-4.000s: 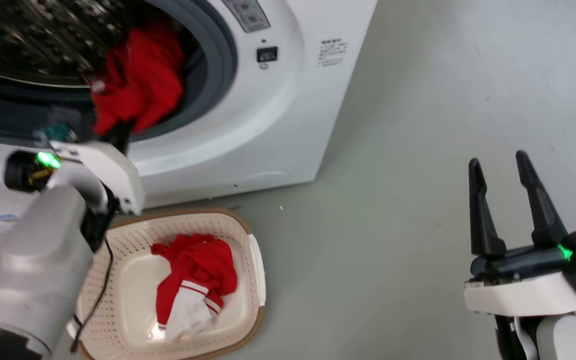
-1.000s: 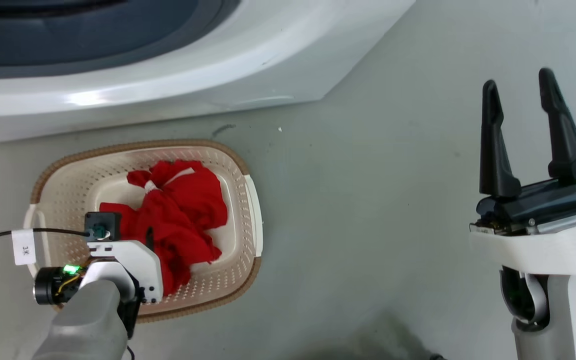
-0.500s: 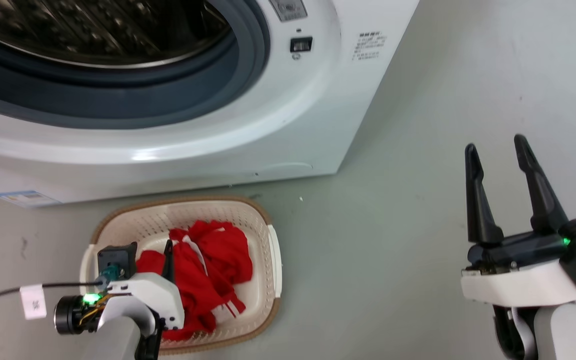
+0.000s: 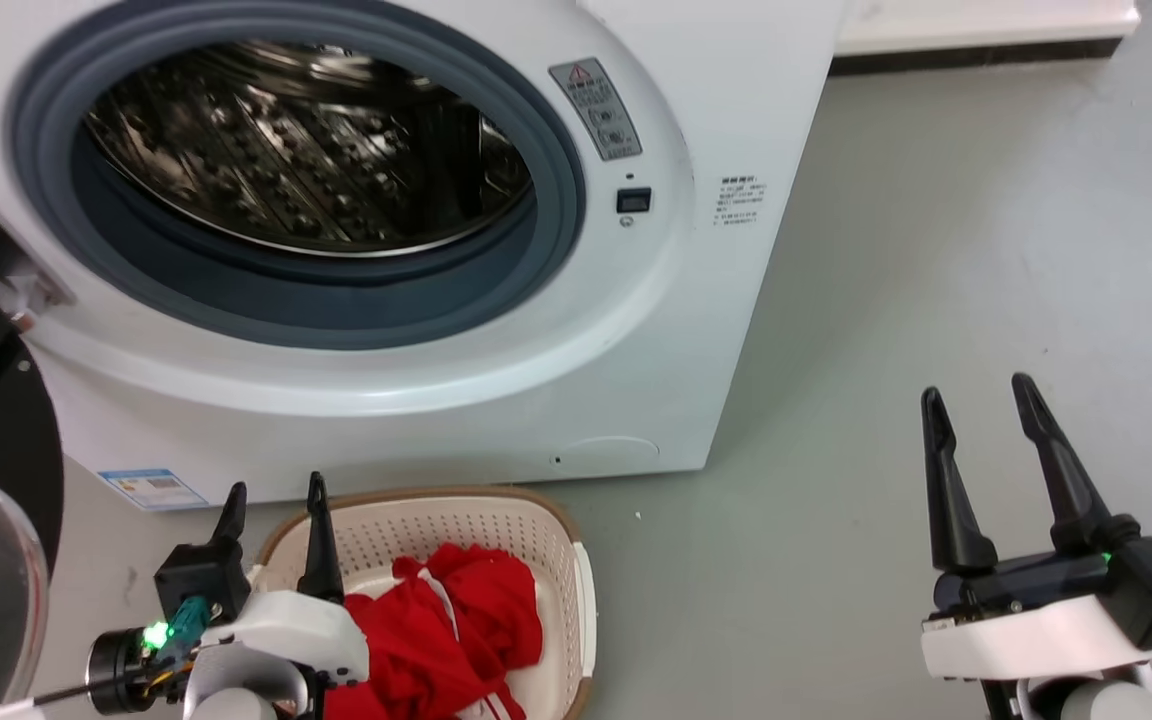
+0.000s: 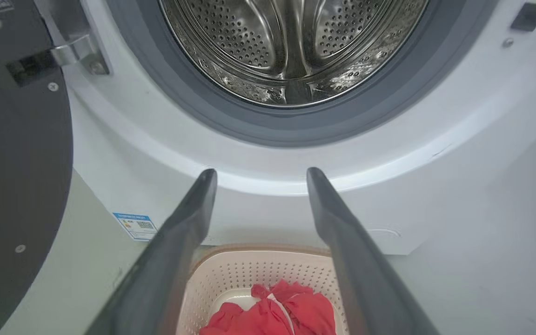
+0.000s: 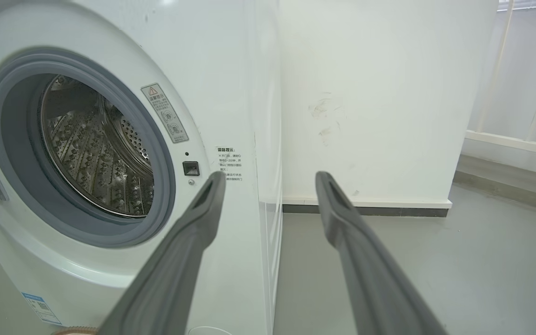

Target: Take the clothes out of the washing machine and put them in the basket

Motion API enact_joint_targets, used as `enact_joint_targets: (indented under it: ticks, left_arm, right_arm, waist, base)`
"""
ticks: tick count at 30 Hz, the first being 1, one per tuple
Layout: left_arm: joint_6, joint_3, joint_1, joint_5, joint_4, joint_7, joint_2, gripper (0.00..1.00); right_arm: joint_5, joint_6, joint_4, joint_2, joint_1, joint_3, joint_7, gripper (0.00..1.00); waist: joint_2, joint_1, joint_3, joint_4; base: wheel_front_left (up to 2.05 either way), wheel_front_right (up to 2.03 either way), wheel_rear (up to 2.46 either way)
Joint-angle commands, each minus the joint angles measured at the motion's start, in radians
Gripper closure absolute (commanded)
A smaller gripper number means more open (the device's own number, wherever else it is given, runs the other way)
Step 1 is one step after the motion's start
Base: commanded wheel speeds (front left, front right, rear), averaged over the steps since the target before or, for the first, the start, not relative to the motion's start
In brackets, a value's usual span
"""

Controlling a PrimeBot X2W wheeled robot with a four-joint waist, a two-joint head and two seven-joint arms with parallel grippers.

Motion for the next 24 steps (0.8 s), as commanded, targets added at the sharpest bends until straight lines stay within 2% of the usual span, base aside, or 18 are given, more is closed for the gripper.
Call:
enact_joint_targets:
  ticks: [1, 6, 13, 24]
  left_arm:
    - [-0.004, 0.007, 0.010, 0.008, -0.010, -0.002, -0.002, 0.00]
    - [-0.023, 0.068, 0.071, 0.080, -0.121, -0.002, -0.045, 0.00]
    - [-0.048, 0.093, 0.134, 0.167, -0.235, -0.002, -0.068, 0.00]
    - [-0.062, 0.107, 0.180, 0.199, -0.297, -0.003, -0.083, 0.00]
  right_arm:
    - [0.003, -0.001, 0.001, 0.001, 0.011, -0.003, -0.002, 0.00]
    - [-0.001, -0.001, 0.007, 0.001, 0.042, -0.005, -0.002, 0.00]
    - [0.001, -0.001, 0.019, 0.001, 0.076, -0.014, -0.002, 0.00]
    - [0.006, -0.001, 0.034, 0.001, 0.108, -0.022, -0.002, 0.00]
  waist:
    - [-0.0001, 0.0003, -0.024, 0.010]
    - [-0.0001, 0.0003, -0.062, 0.019]
    - [-0.0001, 0.0003, -0.106, 0.023]
    - [-0.0001, 0.0003, -0.129, 0.023]
  base:
    - [0.00, 0.00, 0.00]
    - [0.00, 0.00, 0.00]
    - [0.00, 0.00, 0.00]
    - [0.00, 0.00, 0.00]
